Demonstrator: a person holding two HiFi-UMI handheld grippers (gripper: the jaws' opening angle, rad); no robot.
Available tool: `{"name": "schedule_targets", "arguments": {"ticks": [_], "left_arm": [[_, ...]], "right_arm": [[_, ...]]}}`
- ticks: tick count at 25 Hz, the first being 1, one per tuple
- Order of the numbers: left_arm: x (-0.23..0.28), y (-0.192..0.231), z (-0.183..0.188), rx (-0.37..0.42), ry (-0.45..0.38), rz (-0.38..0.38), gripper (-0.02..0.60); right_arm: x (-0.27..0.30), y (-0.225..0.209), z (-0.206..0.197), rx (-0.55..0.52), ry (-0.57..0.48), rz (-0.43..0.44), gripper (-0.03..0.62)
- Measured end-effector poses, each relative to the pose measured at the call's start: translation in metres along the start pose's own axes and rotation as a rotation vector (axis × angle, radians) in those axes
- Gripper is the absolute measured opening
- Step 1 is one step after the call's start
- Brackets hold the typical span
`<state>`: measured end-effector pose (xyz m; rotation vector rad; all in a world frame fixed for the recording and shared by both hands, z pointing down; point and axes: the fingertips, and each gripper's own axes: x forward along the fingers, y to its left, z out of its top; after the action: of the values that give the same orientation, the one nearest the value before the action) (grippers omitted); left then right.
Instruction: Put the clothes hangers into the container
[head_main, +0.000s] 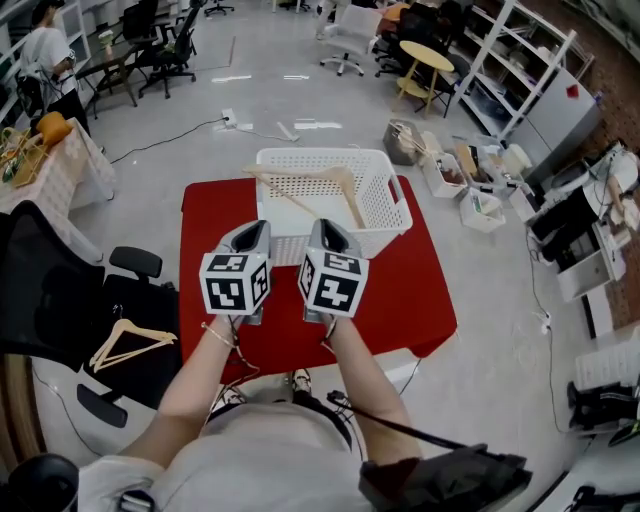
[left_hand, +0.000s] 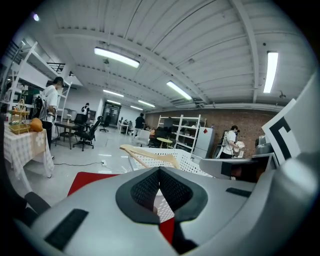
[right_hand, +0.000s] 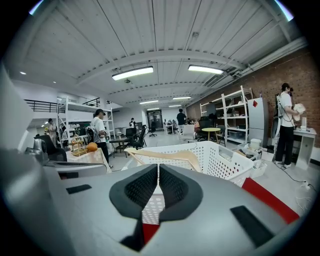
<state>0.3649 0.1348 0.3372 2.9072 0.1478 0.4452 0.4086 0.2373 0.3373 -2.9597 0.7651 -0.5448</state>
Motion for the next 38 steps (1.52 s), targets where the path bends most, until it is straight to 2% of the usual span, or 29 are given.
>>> {"name": "schedule_targets", "arguments": {"ticks": [6, 10, 14, 19, 25, 27, 29, 32, 38], "left_arm": [[-0.012, 0.018, 0.001, -0.027, -0.016, 0.071, 0.000], [-0.040, 0.065, -0.002, -0.062, -0.039, 0.183, 0.000], [-0.102, 0.140, -0.007, -0.129, -0.082, 0.373, 0.000], [-0.188, 0.209, -0.027, -0.207, -0.130, 0.613, 0.000], [-0.324, 0.270, -0.089, -0.357, -0.184, 0.952, 0.000], [-0.364, 0.279, -0.118, -0.415, -0.180, 1.041, 0.000], [-0.394, 0.287, -0.147, -0.469, -0.168, 1.095, 0.000], [-0.426, 0.300, -0.182, -0.532, -0.153, 1.134, 0.000], [-0.468, 0.353, -0.232, -0.617, -0.121, 1.141, 0.000]], "right_arm": [[0.009, 0.028, 0.011, -0.028, -0.005, 0.089, 0.023], [0.023, 0.085, 0.012, -0.059, -0.007, 0.212, 0.023], [0.035, 0.185, 0.002, -0.121, 0.016, 0.407, 0.023], [0.033, 0.297, -0.027, -0.197, 0.068, 0.642, 0.024], [-0.012, 0.442, -0.084, -0.299, 0.148, 0.977, 0.023], [-0.028, 0.478, -0.112, -0.324, 0.196, 1.050, 0.023], [-0.039, 0.503, -0.141, -0.342, 0.249, 1.086, 0.025], [-0.048, 0.530, -0.183, -0.374, 0.315, 1.105, 0.025], [-0.040, 0.583, -0.256, -0.430, 0.442, 1.066, 0.025]]}}
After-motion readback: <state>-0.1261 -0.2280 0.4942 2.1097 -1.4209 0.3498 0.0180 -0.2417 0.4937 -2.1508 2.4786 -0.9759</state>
